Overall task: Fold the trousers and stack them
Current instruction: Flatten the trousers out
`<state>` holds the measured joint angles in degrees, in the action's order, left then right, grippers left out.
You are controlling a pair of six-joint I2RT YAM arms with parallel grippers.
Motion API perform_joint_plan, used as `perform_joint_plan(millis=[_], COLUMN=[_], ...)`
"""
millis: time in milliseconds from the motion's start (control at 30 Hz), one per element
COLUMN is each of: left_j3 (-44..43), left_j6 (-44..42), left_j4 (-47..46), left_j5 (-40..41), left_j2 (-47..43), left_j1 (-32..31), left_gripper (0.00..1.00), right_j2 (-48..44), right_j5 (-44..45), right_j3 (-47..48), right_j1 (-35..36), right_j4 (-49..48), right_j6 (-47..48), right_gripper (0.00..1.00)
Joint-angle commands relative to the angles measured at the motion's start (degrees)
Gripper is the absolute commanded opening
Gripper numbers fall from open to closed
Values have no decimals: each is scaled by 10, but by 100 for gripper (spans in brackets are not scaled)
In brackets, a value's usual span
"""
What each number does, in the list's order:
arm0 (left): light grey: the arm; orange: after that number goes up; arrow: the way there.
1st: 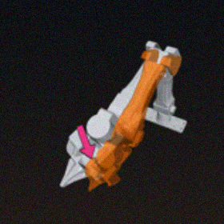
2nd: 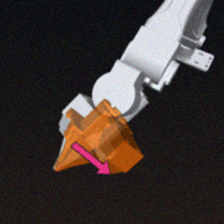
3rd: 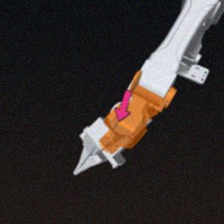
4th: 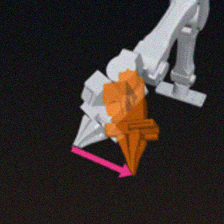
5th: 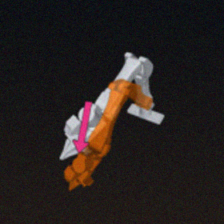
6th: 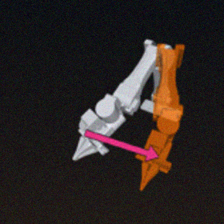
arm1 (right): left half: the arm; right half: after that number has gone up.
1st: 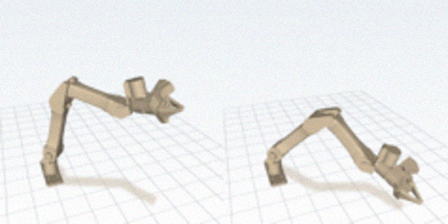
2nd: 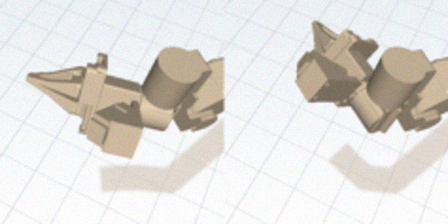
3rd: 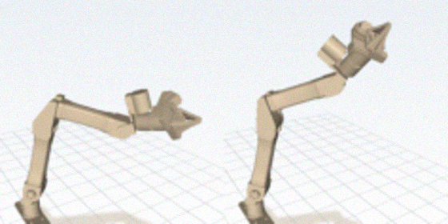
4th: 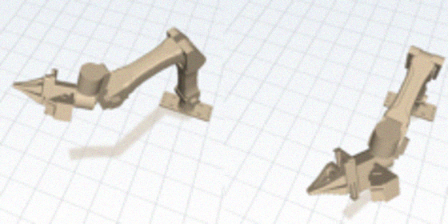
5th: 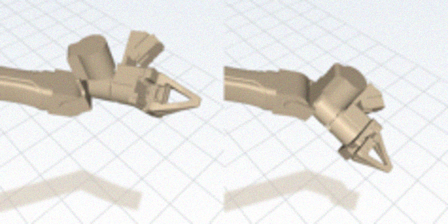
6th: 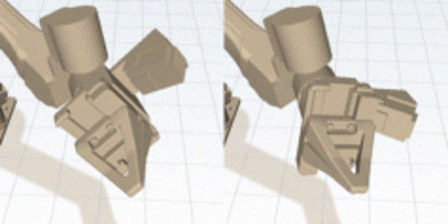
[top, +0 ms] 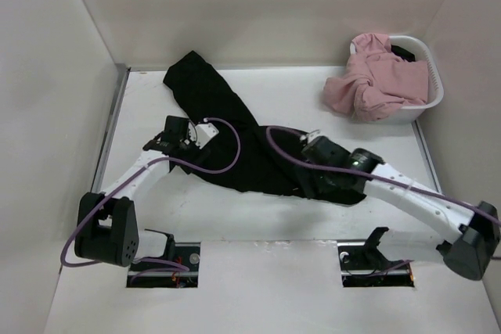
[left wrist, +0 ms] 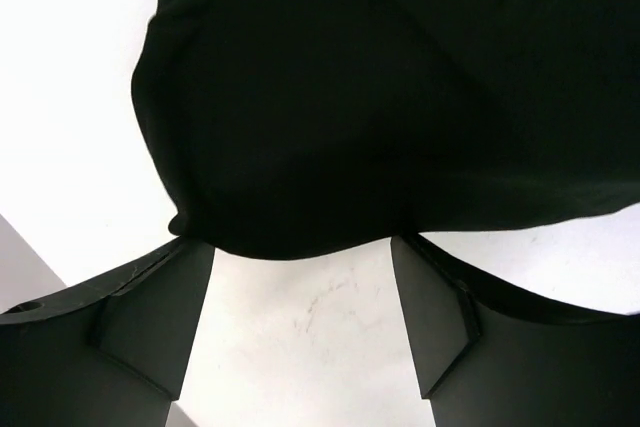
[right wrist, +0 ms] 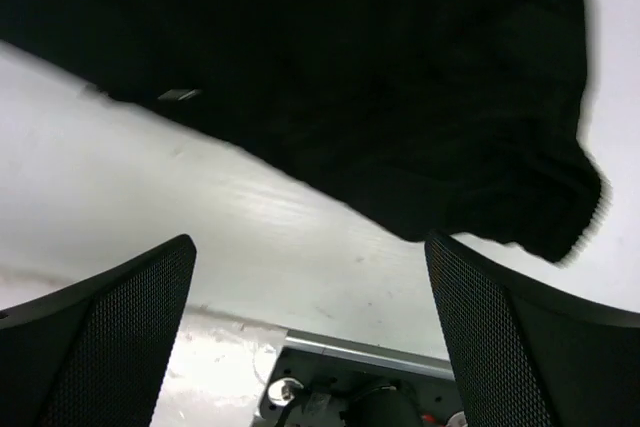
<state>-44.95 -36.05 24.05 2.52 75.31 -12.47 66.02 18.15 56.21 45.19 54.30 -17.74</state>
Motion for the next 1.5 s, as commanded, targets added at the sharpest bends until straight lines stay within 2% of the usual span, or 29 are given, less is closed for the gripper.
perform_joint_plan(millis=[0, 100, 133, 300, 400, 533, 600, 633, 700, 767, 900, 1033, 1167, 1300, 1400, 1433, 1467], left_j3=[3, 2, 3, 13, 20, 28, 30, 31, 33, 35, 35, 34, -8, -80, -123, -131, -138], left_j6=[22, 27, 28, 43, 44, 35, 32, 29, 27, 27, 23, -28, -82, -108, -121, -122, -123], left_j4=[-48, -47, -46, -54, -60, -63, -64, -64, -64, -64, -60, -61, -57, -21, 30, 44, 64], left_j5=[-24, -29, -29, -13, 0, 13, 13, 13, 13, 14, 24, 38, 37, 24, 0, -3, -11], left_j2=[7, 20, 27, 34, 25, 11, 5, 4, 1, -5, -31, -89, -135, -155, -158, -156, -151], left_j1=[-9, -14, -15, -7, 3, 16, 26, 31, 41, 49, 70, 129, 199, 217, 178, 161, 131], left_gripper=[71, 69, 64, 22, 14, 13, 12, 11, 10, 8, 6, 5, 5, 5, 6, 6, 7], right_j2=[71, 139, 162, 198, 205, 214, 223, 227, 233, 233, 214, 138, 87, 121, 193, 215, 248], right_j5=[-9, -31, -32, -15, -25, -21, -15, -13, -8, -7, -14, -50, -103, -144, -153, -149, -142], right_j3=[-7, -17, -16, -11, -17, -25, -26, -26, -23, -18, 4, 77, 161, 198, 206, 211, 219], right_j1=[38, 21, 9, -44, -53, -60, -66, -67, -72, -76, -74, -84, -163, -241, -287, -298, -318], right_j4=[-66, -124, -132, -166, -183, -188, -189, -189, -189, -188, -179, -162, -159, -152, -155, -156, -164], right_j6=[47, 76, 81, 75, 81, 85, 91, 93, 93, 93, 100, 75, 28, 10, 2, -1, -7], right_gripper=[100, 99, 94, 77, 72, 62, 52, 43, 19, 1, 0, 0, 0, 0, 0, 2, 23])
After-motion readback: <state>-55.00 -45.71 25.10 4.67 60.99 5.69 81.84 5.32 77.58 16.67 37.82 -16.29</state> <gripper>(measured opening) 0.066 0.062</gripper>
